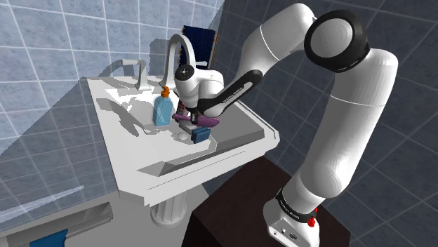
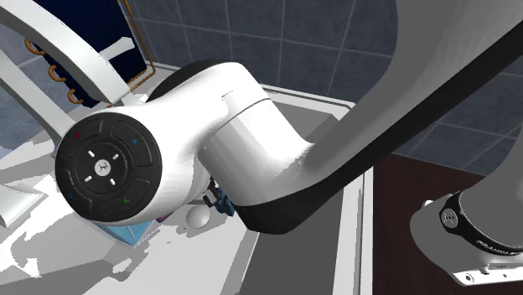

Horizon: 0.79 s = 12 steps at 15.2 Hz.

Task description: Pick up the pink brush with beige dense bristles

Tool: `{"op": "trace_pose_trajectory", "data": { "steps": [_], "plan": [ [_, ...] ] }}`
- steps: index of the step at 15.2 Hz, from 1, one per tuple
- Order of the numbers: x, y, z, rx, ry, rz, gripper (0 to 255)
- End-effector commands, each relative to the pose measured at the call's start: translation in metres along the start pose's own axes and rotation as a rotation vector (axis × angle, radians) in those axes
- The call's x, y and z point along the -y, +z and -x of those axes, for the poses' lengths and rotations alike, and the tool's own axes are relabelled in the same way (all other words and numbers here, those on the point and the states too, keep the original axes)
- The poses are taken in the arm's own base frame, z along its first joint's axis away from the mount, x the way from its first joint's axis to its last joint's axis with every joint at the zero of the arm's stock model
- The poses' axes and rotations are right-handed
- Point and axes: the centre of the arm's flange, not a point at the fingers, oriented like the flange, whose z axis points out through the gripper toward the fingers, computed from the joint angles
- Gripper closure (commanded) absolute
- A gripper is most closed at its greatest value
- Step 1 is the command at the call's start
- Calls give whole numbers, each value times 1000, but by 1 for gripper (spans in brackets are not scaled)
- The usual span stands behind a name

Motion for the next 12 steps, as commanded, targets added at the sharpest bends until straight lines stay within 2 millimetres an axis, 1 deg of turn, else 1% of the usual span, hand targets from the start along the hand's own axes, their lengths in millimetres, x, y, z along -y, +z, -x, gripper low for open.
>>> {"op": "trace_pose_trajectory", "data": {
  "steps": [1, 3, 12],
  "plan": [
    [1, 1, 0, 1, -1, -2, 255],
    [2, 1, 0, 1, -1, -2, 255],
    [-21, -39, 12, 1, -1, -2, 255]
  ]
}}
